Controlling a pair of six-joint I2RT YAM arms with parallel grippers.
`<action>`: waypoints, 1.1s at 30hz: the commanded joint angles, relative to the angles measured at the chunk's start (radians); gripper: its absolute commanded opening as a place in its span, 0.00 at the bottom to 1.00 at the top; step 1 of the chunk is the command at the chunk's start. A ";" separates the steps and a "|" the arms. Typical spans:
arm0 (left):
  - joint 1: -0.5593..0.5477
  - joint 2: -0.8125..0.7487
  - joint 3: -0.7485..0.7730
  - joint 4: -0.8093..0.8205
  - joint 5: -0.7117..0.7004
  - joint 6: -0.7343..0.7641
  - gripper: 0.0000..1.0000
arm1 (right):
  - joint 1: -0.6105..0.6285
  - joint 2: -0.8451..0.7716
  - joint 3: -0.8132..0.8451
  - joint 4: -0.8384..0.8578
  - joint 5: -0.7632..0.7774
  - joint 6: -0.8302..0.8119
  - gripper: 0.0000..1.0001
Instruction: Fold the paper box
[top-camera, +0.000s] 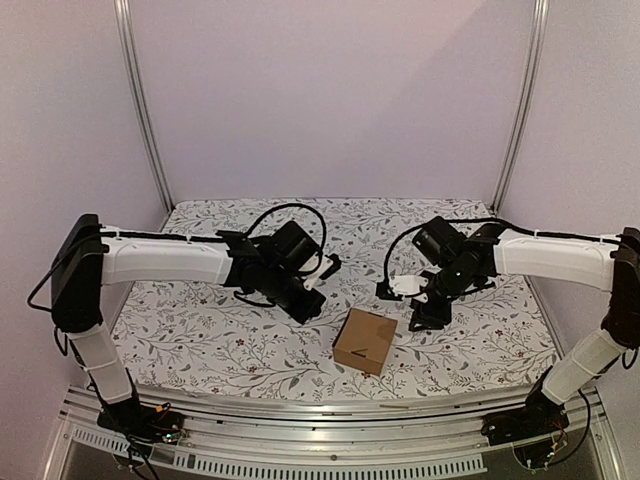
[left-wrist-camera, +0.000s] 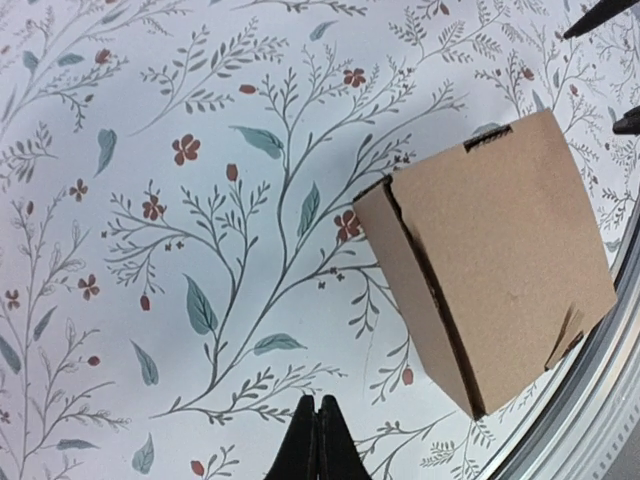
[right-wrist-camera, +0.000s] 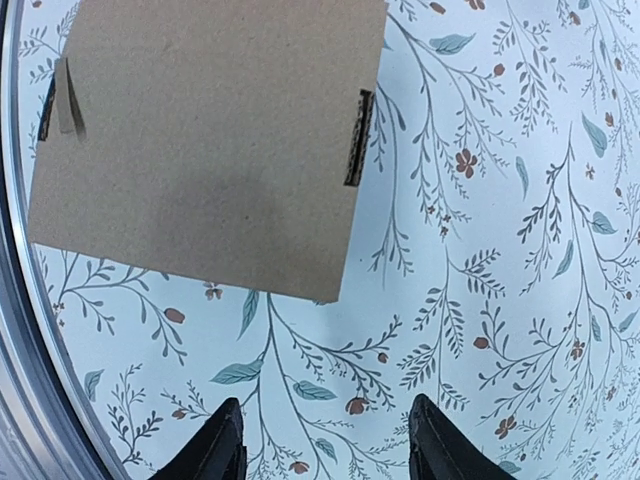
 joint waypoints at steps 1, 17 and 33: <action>-0.032 -0.057 -0.112 0.005 0.036 -0.053 0.00 | 0.047 -0.029 -0.070 -0.002 0.053 -0.035 0.53; -0.163 0.100 0.036 0.091 0.166 -0.193 0.00 | 0.193 0.181 0.080 0.047 0.059 0.019 0.48; 0.041 -0.542 -0.315 0.077 -0.542 -0.029 0.99 | -0.232 -0.403 -0.008 0.240 0.357 0.327 0.99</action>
